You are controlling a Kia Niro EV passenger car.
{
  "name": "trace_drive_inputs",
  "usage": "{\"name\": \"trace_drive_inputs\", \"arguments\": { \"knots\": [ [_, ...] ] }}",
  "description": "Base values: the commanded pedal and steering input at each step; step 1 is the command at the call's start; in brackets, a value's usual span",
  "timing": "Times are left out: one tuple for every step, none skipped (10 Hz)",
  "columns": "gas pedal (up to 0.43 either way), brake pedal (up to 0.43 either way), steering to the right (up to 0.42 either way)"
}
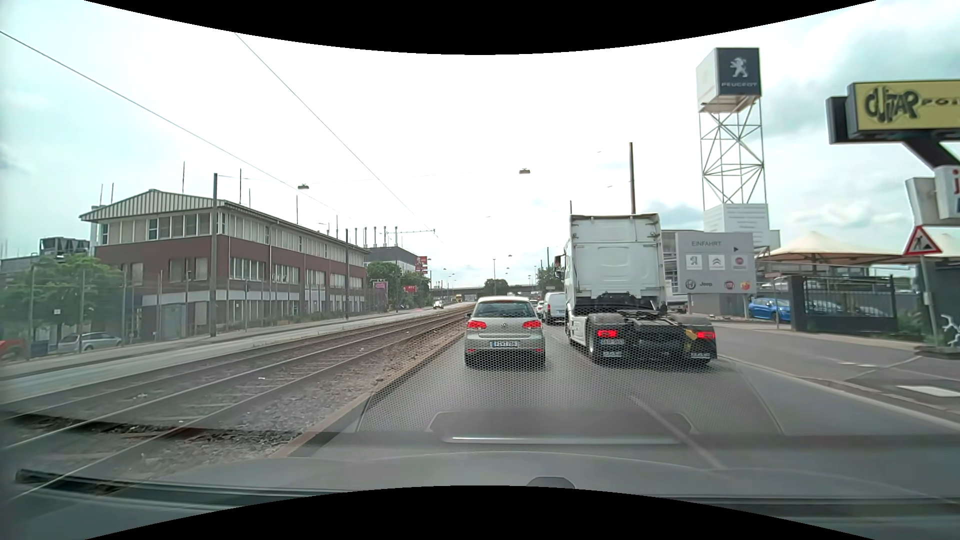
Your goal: Follow the waypoints while adhering to traffic rules and regulations
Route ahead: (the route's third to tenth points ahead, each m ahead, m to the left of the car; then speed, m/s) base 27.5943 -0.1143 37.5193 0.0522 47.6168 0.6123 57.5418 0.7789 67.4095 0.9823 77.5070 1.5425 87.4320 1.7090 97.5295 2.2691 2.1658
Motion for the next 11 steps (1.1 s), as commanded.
{"name": "trace_drive_inputs", "arguments": {
  "knots": [
    [0.260,0.000,-0.007],
    [0.268,0.000,-0.007],
    [0.280,0.000,-0.007],
    [0.280,0.000,-0.007],
    [0.280,0.000,-0.007],
    [0.280,0.000,-0.007],
    [0.280,0.000,-0.007],
    [0.280,0.000,-0.007],
    [0.280,0.000,-0.007],
    [0.280,0.000,-0.007],
    [0.280,0.000,-0.007]
  ]
}}
